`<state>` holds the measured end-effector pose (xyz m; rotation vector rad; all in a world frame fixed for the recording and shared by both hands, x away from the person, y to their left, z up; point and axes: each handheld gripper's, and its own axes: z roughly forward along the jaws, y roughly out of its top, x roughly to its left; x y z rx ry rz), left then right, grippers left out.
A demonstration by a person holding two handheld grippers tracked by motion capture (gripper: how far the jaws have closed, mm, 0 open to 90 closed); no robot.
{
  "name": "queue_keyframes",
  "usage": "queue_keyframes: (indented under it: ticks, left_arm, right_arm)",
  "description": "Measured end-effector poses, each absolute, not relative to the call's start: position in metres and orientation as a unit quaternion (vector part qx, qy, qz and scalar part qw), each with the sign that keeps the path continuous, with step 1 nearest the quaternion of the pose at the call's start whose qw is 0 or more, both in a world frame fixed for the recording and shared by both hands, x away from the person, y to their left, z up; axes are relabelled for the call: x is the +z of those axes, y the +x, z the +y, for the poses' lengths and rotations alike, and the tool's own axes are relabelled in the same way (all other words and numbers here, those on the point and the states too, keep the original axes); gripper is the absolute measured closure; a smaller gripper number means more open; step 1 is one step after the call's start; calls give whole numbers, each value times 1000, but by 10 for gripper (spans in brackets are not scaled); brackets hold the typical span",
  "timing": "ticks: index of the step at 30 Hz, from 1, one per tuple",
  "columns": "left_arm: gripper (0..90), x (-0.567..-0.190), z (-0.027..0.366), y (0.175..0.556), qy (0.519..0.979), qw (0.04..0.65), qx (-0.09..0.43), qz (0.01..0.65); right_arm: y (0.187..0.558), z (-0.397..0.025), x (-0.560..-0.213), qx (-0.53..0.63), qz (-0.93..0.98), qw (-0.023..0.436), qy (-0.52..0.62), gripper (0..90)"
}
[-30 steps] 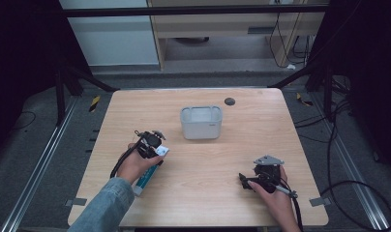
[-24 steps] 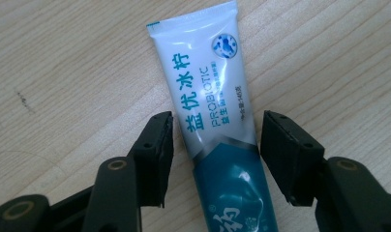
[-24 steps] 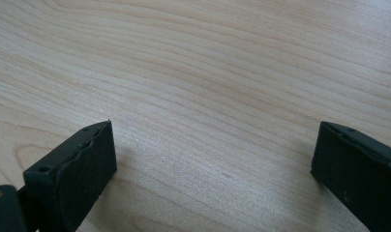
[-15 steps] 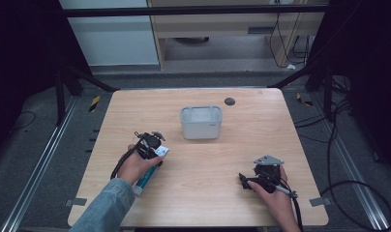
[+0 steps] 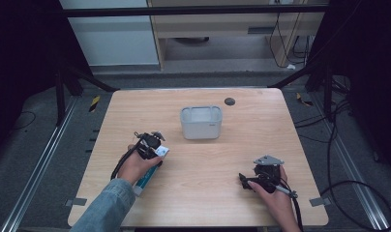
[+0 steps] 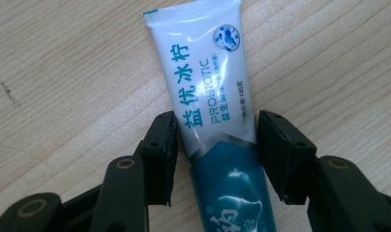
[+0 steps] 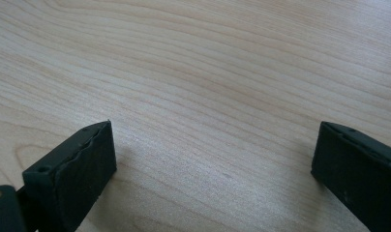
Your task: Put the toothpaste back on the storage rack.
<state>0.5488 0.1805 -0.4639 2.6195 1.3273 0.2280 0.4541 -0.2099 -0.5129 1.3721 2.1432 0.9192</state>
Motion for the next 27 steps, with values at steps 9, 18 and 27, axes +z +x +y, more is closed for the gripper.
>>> queue_keyframes:
  ticks: [9, 18, 27]
  left_arm:
    - [527, -464, 178, 549, 886, 94, 79, 447]
    - [548, -464, 177, 549, 888, 93, 80, 443]
    - [614, -463, 174, 547, 893, 91, 87, 432]
  right_arm:
    - [454, -210, -513, 332, 773, 216, 495, 23]
    - [454, -210, -513, 332, 773, 216, 495, 23]
    - [454, -210, -513, 332, 773, 216, 495, 22]
